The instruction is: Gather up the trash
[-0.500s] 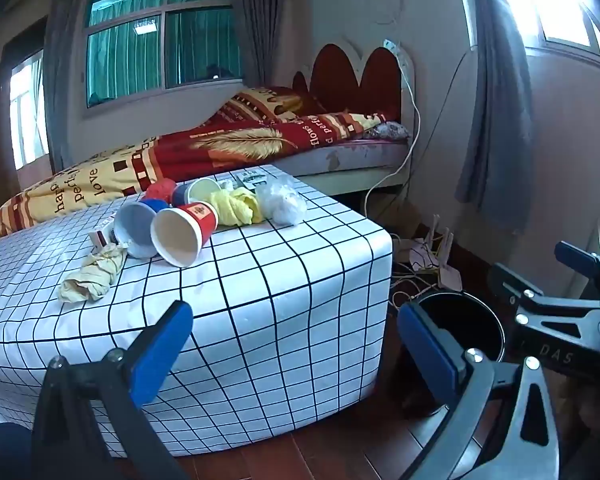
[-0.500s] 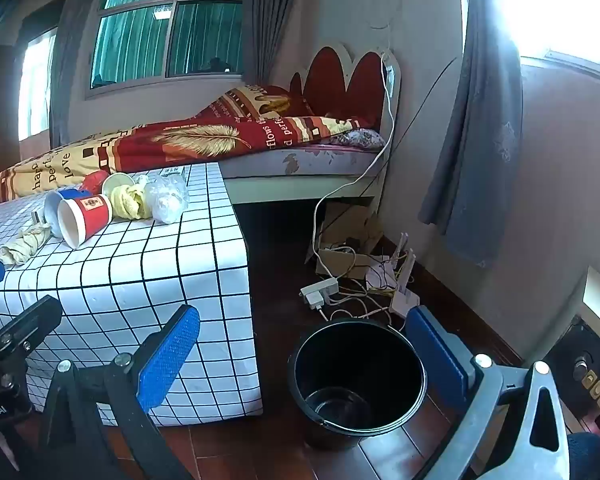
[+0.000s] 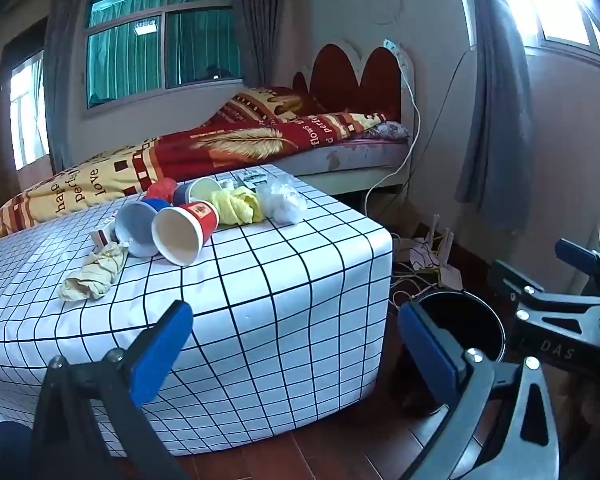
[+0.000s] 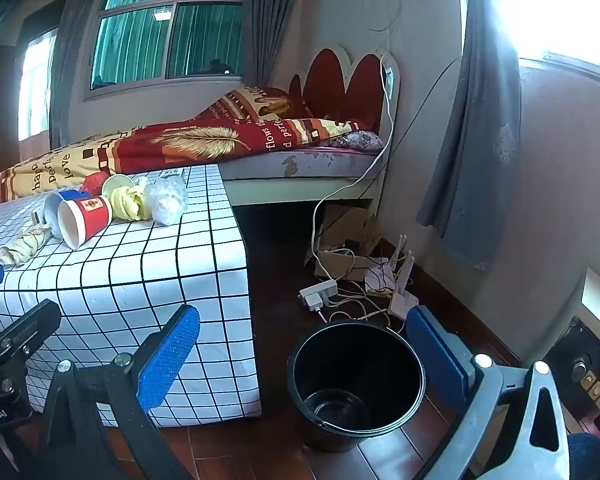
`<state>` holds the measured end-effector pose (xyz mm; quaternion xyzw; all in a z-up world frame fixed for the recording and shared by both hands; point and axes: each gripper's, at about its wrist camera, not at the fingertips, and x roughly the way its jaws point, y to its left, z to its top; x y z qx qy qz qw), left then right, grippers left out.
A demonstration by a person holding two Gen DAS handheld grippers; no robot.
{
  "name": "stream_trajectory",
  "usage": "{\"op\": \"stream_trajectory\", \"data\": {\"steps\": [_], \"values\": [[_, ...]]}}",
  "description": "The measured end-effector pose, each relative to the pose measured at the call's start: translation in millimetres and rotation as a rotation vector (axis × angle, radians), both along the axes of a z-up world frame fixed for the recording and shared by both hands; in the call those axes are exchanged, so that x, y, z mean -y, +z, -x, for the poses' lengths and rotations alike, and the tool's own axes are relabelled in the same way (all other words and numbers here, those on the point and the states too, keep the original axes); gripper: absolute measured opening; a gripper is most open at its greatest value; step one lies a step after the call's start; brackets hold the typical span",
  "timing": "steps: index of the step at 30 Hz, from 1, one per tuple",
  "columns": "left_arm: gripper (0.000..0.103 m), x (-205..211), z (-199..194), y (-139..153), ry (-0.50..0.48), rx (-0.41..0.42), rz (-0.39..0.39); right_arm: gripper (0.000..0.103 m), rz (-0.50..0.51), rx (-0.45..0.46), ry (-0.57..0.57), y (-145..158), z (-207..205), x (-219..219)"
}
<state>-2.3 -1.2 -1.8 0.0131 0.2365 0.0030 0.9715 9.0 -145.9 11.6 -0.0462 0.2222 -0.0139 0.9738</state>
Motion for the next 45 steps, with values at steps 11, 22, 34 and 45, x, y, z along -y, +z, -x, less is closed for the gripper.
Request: {"op": "stream_trajectory", "data": {"steps": [11, 22, 34, 45], "values": [[0.103, -5, 0, 3, 0.0, 0.003, 0.008, 0.103, 0.003, 0.013, 0.007, 3, 1, -1], [0.103, -8, 1, 3, 0.005, 0.0, 0.005, 0.103, 0.006, 0.027, 0.014, 4, 4, -3], [0.103, -10, 2, 1, 0.013, 0.004, 0.007, 0.103, 0.005, 0.029, 0.015, 4, 5, -2], [0.103, -11, 3, 1, 0.012, 0.002, 0.007, 0.103, 0.005, 0.029, 0.017, 4, 5, -3]]}}
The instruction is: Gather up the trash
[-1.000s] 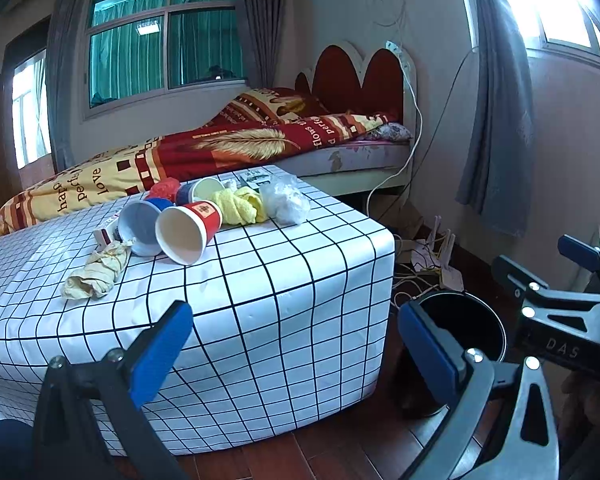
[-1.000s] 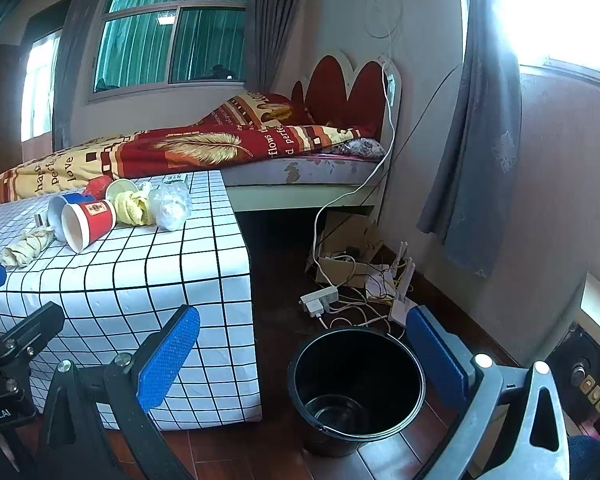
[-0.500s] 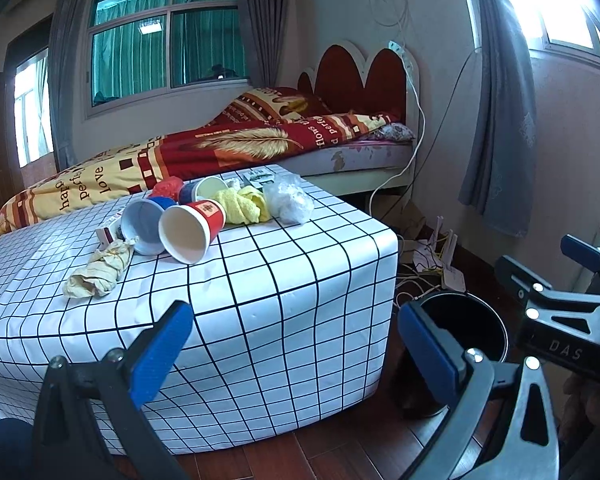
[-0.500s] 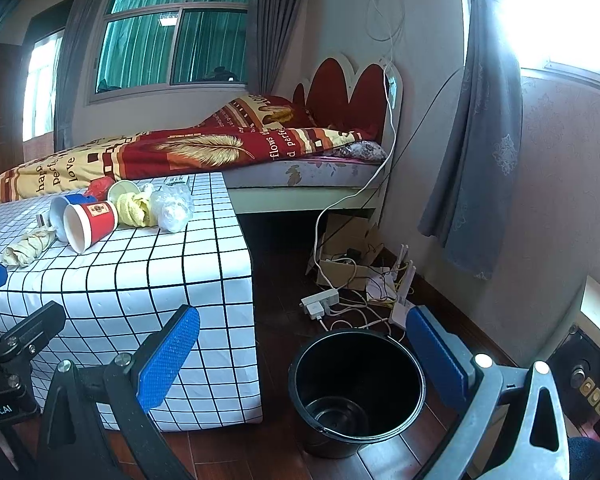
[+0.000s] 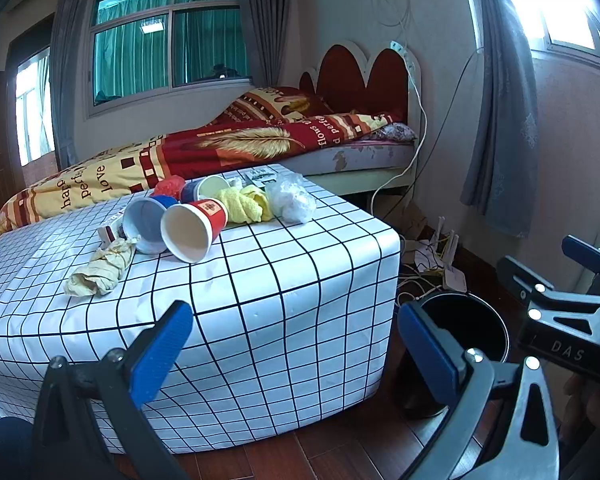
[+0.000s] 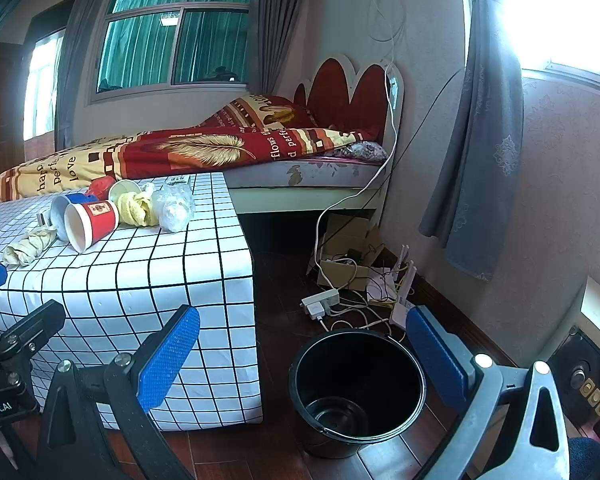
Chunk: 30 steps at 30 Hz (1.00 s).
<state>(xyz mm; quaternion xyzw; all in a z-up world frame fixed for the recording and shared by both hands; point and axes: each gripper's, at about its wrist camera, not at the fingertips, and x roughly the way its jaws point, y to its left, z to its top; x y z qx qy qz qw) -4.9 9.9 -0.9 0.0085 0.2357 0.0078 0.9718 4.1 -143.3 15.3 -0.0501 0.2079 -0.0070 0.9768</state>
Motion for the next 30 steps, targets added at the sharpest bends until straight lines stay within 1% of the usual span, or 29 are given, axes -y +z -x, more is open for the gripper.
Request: {"op": "stream_trajectory", "data": {"steps": [30], "values": [[0.103, 0.8, -3.4, -3.4, 0.004, -0.01, 0.002, 0.103, 0.012, -0.01, 0.006, -2.9, -2.0, -3.1]]}}
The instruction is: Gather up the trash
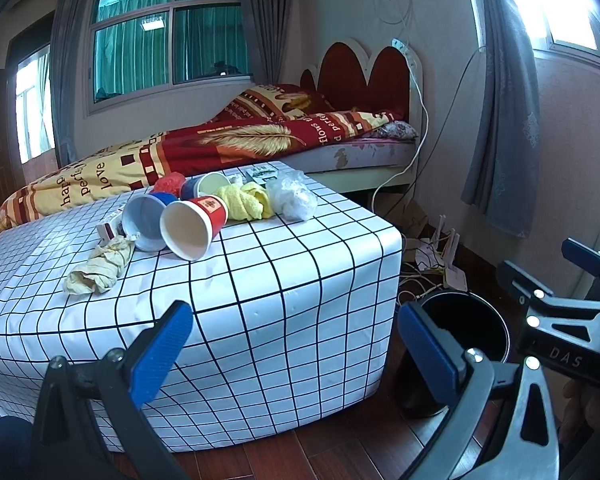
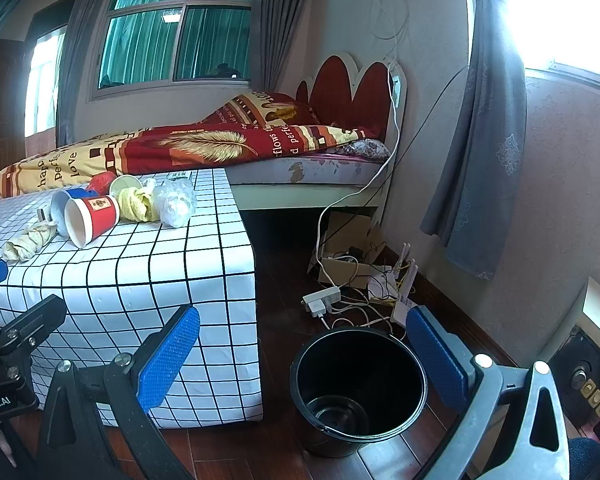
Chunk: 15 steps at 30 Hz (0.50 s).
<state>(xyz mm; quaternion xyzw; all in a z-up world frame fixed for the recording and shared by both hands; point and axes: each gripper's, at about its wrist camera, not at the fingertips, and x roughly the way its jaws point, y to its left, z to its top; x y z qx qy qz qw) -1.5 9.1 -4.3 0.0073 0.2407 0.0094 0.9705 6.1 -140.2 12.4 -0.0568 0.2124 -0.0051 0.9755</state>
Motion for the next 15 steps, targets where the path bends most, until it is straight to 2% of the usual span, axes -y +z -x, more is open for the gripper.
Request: {"op": "stream_trajectory", "data": {"steps": [9, 15], "values": [[0.103, -10, -2, -1, 0.03, -0.004, 0.001, 0.103, 0.0, -0.003, 0.009, -1, -2, -3], [0.103, -40, -10, 1, 0.099, -0.012, -0.024, 0.103, -0.028, -0.029, 0.096, 0, -17, -17]]}}
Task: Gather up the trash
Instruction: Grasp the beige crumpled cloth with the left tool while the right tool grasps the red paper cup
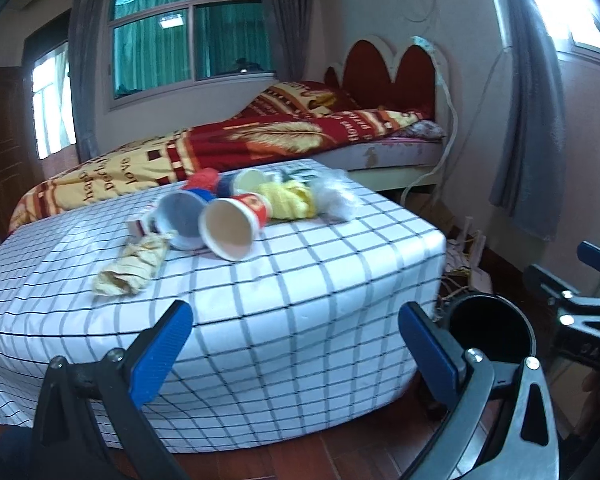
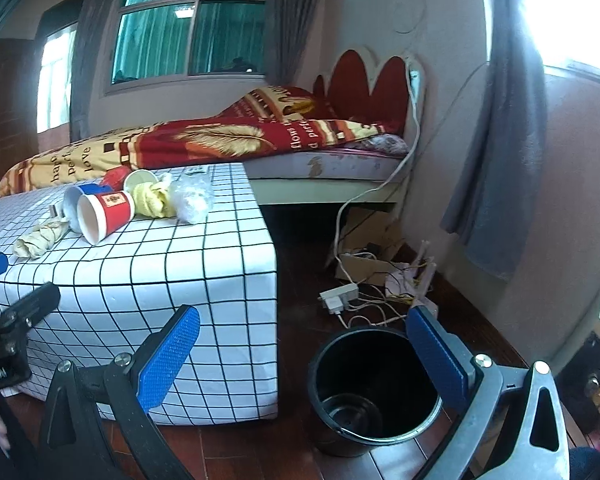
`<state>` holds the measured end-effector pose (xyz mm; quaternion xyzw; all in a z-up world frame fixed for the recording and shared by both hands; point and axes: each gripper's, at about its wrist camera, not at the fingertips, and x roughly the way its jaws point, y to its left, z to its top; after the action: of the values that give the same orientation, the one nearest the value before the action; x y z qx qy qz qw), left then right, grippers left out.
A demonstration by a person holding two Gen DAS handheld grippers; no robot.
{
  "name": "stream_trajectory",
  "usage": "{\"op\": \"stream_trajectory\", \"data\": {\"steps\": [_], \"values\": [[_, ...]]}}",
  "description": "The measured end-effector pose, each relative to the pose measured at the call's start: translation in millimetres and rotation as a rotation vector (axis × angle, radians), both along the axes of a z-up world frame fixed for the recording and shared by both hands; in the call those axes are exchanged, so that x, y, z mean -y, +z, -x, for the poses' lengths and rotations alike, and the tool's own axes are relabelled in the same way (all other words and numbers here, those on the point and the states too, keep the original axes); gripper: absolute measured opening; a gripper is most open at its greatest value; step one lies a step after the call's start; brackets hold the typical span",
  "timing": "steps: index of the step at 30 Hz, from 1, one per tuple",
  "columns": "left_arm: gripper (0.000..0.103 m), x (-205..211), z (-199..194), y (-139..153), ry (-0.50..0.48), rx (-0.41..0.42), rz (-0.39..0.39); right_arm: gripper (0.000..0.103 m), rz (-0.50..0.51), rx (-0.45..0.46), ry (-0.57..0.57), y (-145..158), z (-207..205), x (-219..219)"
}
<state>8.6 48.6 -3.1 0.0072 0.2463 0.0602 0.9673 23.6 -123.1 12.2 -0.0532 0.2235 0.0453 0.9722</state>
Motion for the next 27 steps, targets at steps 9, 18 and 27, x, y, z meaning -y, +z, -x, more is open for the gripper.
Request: {"op": "stream_trajectory", "data": {"steps": [9, 18, 27], "values": [[0.103, -81, -17, 1, 0.147, -0.016, 0.025, 0.103, 0.021, -0.022, 0.153, 0, -45, -54], [0.098, -157, -44, -16, 0.28, -0.049, 0.097, 0.102, -0.02, -0.054, 0.329, -1, -92, -139], [0.078, -175, -78, -31, 0.239, -0.074, 0.138, 0.068, -0.015, -0.134, 0.482, -19, -139, -221]]}}
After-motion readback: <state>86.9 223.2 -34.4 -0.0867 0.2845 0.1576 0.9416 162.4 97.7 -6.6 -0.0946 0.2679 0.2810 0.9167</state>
